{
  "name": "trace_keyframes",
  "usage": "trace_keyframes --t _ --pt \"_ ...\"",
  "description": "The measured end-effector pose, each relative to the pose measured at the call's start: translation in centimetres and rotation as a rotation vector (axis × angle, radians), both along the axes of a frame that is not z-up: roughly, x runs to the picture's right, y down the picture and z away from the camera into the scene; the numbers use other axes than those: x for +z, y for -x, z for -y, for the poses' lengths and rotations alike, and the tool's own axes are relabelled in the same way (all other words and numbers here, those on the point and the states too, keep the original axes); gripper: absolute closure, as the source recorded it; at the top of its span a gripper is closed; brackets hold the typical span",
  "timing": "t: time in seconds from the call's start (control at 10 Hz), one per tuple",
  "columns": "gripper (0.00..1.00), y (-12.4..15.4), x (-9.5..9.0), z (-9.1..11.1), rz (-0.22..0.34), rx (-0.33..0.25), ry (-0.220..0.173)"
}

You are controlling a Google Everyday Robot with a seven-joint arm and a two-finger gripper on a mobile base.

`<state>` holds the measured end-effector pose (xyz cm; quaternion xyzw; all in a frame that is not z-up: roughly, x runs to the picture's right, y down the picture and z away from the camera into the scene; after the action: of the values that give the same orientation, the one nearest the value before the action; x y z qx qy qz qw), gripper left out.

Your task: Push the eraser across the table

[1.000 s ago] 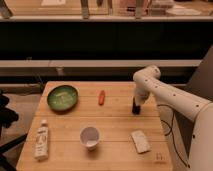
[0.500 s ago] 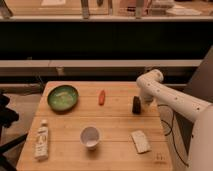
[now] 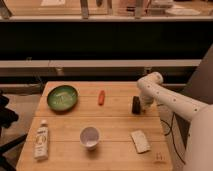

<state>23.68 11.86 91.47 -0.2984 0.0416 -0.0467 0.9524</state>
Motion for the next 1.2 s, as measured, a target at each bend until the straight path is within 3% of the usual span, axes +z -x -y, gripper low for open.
trace_keyframes --t 0.2,0.7,1.0,1.2 --pt "1.00 2.4 0.1 -0.1 0.004 -0.015 0.003" --pt "1.00 2.1 0.3 0.0 0.026 -0.049 0.006" --pt "1.00 5.5 0.4 0.3 0.038 -0.080 0.008" --pt "1.00 6.2 0.4 0.5 0.047 -0.105 0.009"
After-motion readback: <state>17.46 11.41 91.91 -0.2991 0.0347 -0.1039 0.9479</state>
